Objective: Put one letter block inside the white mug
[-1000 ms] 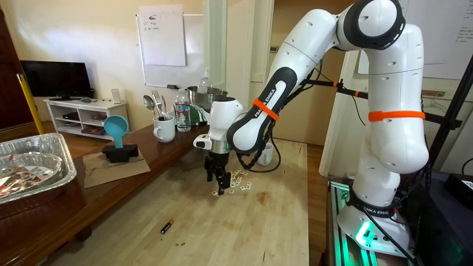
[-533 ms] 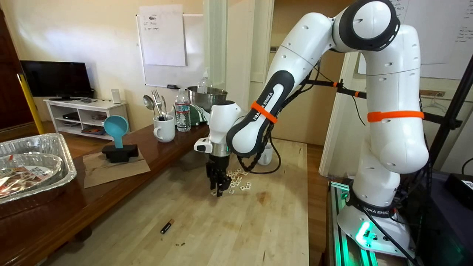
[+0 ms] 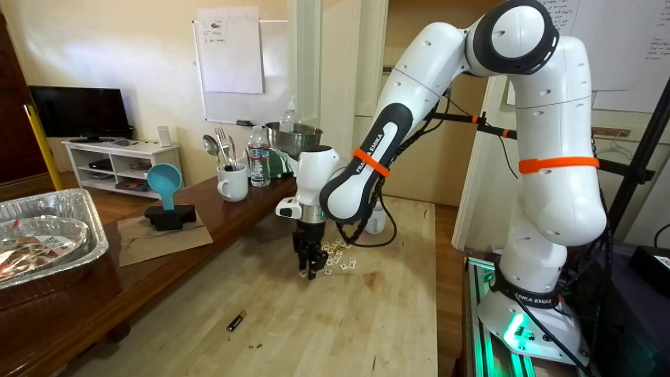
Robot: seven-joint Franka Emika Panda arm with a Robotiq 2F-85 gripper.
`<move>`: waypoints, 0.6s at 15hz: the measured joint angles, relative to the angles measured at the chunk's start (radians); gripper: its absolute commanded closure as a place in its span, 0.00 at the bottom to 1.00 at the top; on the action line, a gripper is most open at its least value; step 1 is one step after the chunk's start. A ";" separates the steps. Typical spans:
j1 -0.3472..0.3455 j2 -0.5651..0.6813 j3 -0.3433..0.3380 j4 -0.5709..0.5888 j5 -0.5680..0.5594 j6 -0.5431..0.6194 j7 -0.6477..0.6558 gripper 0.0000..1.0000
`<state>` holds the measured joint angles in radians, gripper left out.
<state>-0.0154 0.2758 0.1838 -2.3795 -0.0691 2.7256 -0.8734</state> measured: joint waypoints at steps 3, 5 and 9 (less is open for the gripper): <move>-0.004 0.012 0.000 0.011 0.000 0.000 -0.014 0.62; -0.005 0.021 0.000 0.022 0.000 0.000 -0.020 0.73; -0.006 0.031 0.003 0.039 0.002 0.000 -0.034 0.95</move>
<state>-0.0214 0.3069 0.1865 -2.3406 -0.0675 2.7260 -0.9069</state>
